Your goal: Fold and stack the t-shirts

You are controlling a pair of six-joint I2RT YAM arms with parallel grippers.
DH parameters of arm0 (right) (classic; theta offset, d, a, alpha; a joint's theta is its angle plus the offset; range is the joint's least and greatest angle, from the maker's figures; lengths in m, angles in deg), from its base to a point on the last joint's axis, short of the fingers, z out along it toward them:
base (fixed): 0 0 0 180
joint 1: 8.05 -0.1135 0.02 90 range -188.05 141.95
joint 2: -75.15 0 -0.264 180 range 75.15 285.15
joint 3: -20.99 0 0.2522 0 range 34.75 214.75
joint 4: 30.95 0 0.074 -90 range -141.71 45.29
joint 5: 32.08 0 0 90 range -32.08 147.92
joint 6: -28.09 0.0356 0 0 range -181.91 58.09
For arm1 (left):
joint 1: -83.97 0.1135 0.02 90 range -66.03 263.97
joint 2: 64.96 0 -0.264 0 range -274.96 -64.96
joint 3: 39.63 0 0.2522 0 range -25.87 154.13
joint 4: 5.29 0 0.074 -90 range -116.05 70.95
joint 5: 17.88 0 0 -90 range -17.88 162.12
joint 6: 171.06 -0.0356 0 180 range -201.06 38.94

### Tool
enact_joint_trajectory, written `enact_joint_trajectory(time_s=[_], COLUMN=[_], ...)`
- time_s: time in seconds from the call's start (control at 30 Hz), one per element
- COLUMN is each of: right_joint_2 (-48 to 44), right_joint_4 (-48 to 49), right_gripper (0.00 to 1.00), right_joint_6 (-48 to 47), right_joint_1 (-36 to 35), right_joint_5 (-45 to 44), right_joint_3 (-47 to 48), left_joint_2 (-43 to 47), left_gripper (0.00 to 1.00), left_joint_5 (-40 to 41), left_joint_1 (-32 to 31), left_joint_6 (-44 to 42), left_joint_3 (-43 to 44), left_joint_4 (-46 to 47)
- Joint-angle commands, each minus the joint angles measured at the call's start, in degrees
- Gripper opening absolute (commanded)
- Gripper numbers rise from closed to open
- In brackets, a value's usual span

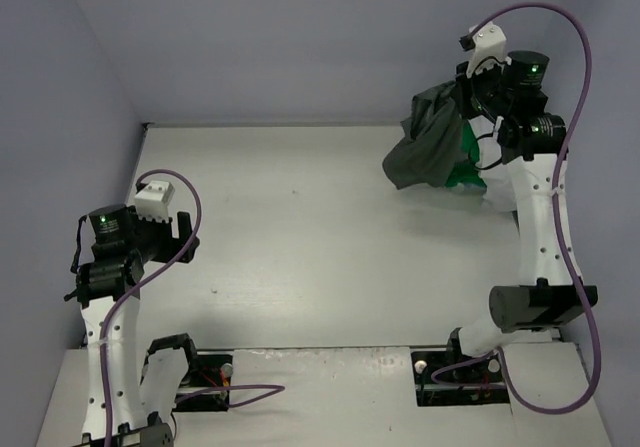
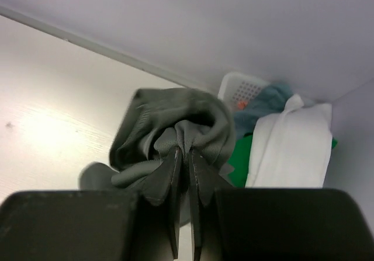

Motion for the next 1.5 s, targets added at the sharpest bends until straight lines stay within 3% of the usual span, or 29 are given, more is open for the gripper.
enact_joint_trajectory(time_s=[0.0, 0.23, 0.5, 0.63, 0.67, 0.7, 0.83, 0.93, 1.07, 1.2, 1.23, 1.27, 1.3, 1.4, 1.47], right_joint_2=[-5.17, -10.89, -17.92, -19.86, -20.91, -21.35, -22.41, -21.19, -19.16, -14.51, -12.24, -10.91, -9.50, -4.05, -3.95], right_joint_4=[1.22, 0.26, -0.53, -0.36, -0.36, -0.36, -0.53, -0.01, -0.53, 1.73, 3.32, 5.42, 8.49, 10.10, 9.49], right_gripper=[0.00, 0.00, 0.00, 0.00, 0.00, 0.00, 0.00, 0.00, 0.00, 0.53, 0.59, 0.66, 0.71, 0.72, 0.71], right_joint_6=[-0.13, 3.55, 7.68, 9.54, 9.10, 6.66, -0.46, -2.41, -2.24, -2.42, -2.16, -1.54, -1.10, 0.83, 1.19], right_joint_1=[-4.18, -11.22, -14.90, -19.13, -19.65, -20.79, -23.00, -22.91, -23.00, -23.88, -23.70, -23.53, -22.91, -22.12, -22.29], right_joint_5=[1.64, 11.65, 28.08, 31.44, 30.57, 21.69, 1.37, -9.82, -9.89, -13.61, -16.17, -24.03, -27.85, -37.61, -34.59], right_joint_3=[4.42, 5.31, -8.55, -14.90, -16.04, -18.14, -22.89, -25.88, -27.82, -32.74, -33.88, -35.72, -35.91, -33.99, -33.37], left_joint_2=[0.35, 0.26, 0.18, -0.09, -0.09, 0.00, 0.53, 0.44, -0.09, -0.35, -0.61, -0.88, -2.27, -7.70, -12.80], left_gripper=[0.70, 0.70, 0.70, 0.70, 0.70, 0.70, 0.70, 0.70, 0.70, 0.70, 0.71, 0.73, 0.73, 0.75, 0.75], left_joint_5=[-0.53, -0.44, -0.44, -0.35, -0.35, -0.35, -0.35, -0.53, -1.06, -2.54, -3.34, -4.21, -6.05, -7.21, -7.39], left_joint_1=[0.45, 0.89, 0.98, 1.07, 1.16, 1.42, 1.68, 1.77, 1.77, 1.86, 1.77, 1.69, 1.60, -0.32, -2.87], left_joint_6=[-0.16, -0.16, -0.16, -0.16, -0.16, -0.16, -0.07, -0.07, -0.07, -0.07, -0.07, 0.02, 0.11, 0.55, 0.37], left_joint_3=[0.87, 0.87, 0.87, 0.87, 0.87, 0.87, 0.78, 0.78, 0.87, 0.87, 0.87, 0.95, 1.13, 4.02, 7.87], left_joint_4=[2.26, 2.35, 2.26, 2.35, 2.35, 2.35, 2.26, 2.35, 2.26, 2.35, 2.43, 2.44, 2.52, 1.21, 0.07])
